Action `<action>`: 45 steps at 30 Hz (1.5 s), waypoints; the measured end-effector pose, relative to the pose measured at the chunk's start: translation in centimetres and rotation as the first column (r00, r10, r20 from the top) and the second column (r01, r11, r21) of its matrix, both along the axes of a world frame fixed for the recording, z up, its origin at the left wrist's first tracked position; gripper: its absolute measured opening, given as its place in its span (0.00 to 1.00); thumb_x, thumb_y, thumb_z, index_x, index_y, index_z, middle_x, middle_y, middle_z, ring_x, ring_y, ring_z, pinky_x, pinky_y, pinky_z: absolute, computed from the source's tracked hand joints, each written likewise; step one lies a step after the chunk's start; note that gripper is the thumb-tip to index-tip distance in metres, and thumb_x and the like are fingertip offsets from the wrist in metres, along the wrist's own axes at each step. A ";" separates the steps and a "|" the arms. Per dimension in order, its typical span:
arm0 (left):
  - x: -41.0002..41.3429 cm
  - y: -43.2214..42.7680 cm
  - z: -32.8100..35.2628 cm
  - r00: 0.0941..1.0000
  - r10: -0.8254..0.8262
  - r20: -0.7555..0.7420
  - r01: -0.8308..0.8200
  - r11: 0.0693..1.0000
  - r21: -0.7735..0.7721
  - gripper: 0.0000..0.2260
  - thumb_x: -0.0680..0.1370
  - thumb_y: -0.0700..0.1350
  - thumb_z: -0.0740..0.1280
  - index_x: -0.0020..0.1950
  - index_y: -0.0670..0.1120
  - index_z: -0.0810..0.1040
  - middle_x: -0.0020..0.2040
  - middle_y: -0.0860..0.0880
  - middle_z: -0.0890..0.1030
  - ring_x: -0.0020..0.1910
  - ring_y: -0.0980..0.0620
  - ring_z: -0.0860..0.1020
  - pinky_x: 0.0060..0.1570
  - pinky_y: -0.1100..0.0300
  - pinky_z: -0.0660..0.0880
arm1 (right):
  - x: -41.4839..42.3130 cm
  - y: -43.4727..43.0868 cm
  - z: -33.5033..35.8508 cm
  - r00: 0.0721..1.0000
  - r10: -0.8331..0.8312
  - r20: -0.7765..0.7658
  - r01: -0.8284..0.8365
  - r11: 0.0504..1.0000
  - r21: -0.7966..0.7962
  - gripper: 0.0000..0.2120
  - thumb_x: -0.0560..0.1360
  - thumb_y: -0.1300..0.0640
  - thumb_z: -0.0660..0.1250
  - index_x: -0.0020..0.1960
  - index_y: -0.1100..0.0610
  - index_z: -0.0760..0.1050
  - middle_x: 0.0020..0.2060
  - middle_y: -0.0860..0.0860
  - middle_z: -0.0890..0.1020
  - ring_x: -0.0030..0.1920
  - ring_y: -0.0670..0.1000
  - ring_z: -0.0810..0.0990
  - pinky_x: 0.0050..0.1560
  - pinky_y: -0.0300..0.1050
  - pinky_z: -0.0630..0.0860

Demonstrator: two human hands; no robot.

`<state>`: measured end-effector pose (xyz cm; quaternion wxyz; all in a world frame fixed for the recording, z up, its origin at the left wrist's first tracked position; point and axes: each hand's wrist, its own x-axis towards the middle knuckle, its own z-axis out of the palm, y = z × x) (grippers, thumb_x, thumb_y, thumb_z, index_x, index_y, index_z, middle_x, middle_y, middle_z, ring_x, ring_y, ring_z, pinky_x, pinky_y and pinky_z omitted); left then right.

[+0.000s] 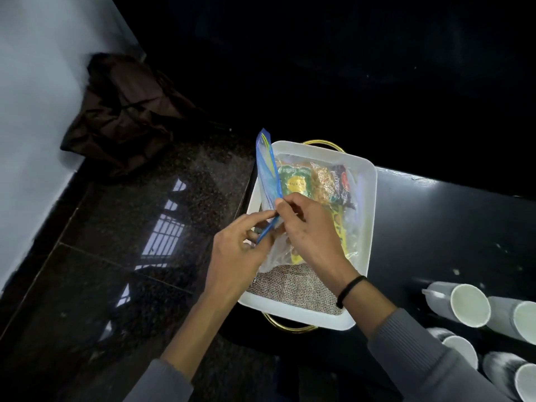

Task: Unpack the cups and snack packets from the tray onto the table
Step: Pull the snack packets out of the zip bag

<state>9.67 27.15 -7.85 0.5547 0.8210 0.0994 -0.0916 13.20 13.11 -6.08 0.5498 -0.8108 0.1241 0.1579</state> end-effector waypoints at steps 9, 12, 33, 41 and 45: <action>2.5 -1.3 1.9 0.959 0.272 -0.079 -0.271 0.962 0.027 0.21 0.73 0.68 0.69 0.53 0.53 0.76 0.44 0.52 0.85 0.34 0.58 0.85 0.30 0.60 0.81 | -1.2 -1.8 1.2 0.987 0.140 0.076 -0.131 0.985 -0.113 0.11 0.82 0.49 0.65 0.48 0.51 0.84 0.40 0.44 0.87 0.40 0.42 0.84 0.47 0.43 0.82; 4.1 -0.7 1.7 0.966 0.251 -0.061 -0.240 0.960 0.142 0.21 0.73 0.59 0.71 0.60 0.51 0.71 0.44 0.54 0.83 0.39 0.52 0.86 0.41 0.46 0.83 | -1.9 -1.8 2.0 0.979 0.183 0.092 -0.168 0.975 -0.145 0.12 0.83 0.49 0.63 0.48 0.54 0.81 0.40 0.48 0.86 0.41 0.48 0.84 0.47 0.51 0.82; 5.6 -1.4 7.7 0.809 -0.474 0.348 0.068 0.664 0.745 0.19 0.79 0.60 0.61 0.47 0.45 0.79 0.33 0.47 0.81 0.33 0.41 0.80 0.31 0.53 0.71 | -2.4 -4.5 8.1 0.773 0.343 0.533 0.115 0.751 -0.650 0.08 0.77 0.66 0.70 0.55 0.61 0.80 0.43 0.56 0.81 0.38 0.59 0.76 0.35 0.47 0.66; 3.0 -4.5 9.4 0.926 -0.167 0.338 -0.024 0.868 0.495 0.12 0.84 0.49 0.64 0.62 0.46 0.81 0.31 0.40 0.81 0.30 0.37 0.82 0.37 0.43 0.80 | -3.2 -6.3 7.9 0.679 0.193 0.708 0.076 0.941 -0.329 0.02 0.76 0.67 0.72 0.47 0.62 0.81 0.43 0.53 0.82 0.39 0.50 0.80 0.42 0.38 0.77; 1.7 -5.9 9.6 0.950 -0.034 0.310 -0.065 0.950 0.304 0.04 0.81 0.45 0.68 0.51 0.46 0.80 0.29 0.45 0.82 0.26 0.42 0.83 0.33 0.46 0.82 | -3.6 -5.7 7.2 0.996 -0.020 0.088 0.001 0.977 0.213 0.05 0.79 0.54 0.70 0.50 0.53 0.84 0.46 0.46 0.87 0.49 0.43 0.85 0.56 0.39 0.78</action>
